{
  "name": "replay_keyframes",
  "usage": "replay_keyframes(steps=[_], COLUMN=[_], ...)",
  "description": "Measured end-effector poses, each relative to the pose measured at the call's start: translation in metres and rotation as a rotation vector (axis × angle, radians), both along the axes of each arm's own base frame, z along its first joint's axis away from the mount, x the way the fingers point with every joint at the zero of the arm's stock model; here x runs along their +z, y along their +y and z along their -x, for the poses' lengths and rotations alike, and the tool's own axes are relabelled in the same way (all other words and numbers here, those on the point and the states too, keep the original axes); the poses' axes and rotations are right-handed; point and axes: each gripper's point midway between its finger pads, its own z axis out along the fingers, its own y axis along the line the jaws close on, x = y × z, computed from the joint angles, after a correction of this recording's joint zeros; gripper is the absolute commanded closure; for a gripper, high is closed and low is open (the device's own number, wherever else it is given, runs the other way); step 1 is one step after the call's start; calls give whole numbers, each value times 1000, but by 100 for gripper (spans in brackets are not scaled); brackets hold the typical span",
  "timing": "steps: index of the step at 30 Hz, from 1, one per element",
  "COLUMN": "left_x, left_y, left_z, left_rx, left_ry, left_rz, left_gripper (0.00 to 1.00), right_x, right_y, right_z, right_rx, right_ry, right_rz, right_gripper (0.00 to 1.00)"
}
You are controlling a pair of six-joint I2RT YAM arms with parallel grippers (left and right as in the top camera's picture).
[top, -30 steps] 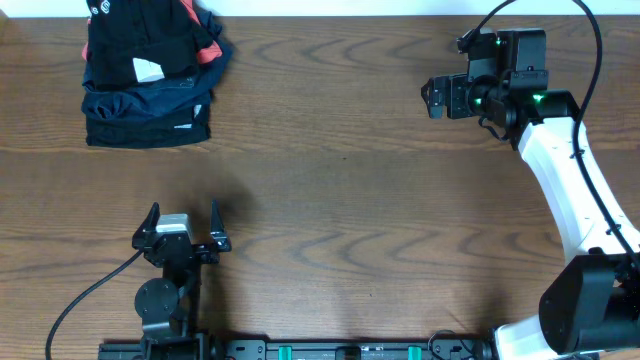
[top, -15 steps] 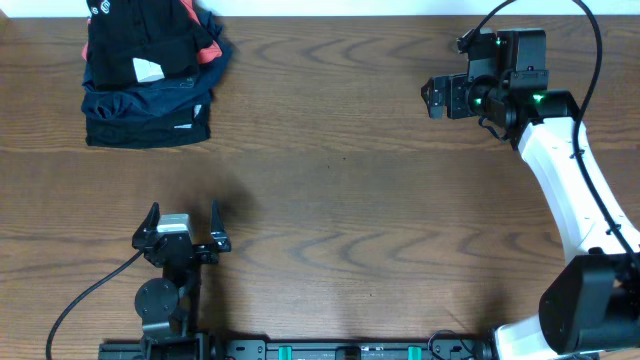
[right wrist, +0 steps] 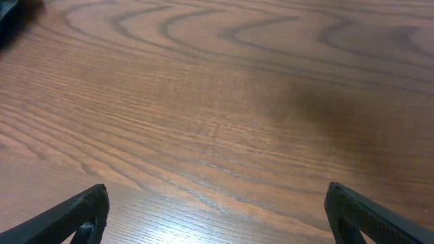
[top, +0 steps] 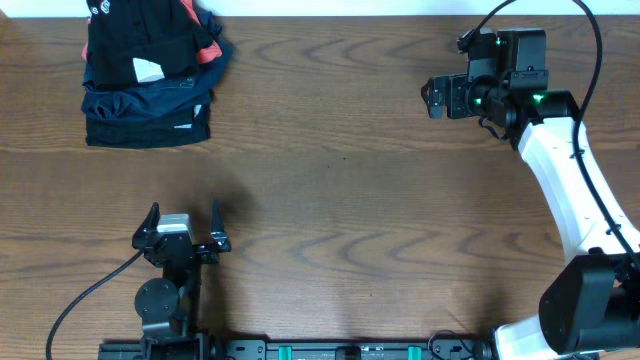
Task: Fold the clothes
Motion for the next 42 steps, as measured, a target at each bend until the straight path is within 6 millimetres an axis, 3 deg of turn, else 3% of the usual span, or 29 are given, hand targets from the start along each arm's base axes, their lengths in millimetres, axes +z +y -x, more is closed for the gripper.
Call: replay_keyframes(steps=[9,13,15,19,23,27,34,42], left_x=[0,0,0,0,0,0,0,0], left_y=[0,0,0,0,0,0,0,0], left_z=[0,0,0,0,0,0,0,0], left_rx=[0,0,0,0,0,0,0,0], left_ry=[0,0,0,0,0,0,0,1], left_rz=[0,0,0,0,0,0,0,0], left_gripper=[2,2,2,2,2,2,2,2], right_x=[-2,-6,2,39,63,53,44,33], right_y=[0,-2,-3,-10,-18,-27,-39,-40], right_z=[2,14,15,19,49,91,147,186], right_rx=[0,-3,-6,-34,-61,-92,-133,-145], right_ry=[10,55,15,-197,-392,-467,-572,-715], right_rz=[1,8,12,22,27,40,52,37], right_gripper=[1,1,1,1,1,1,1,1])
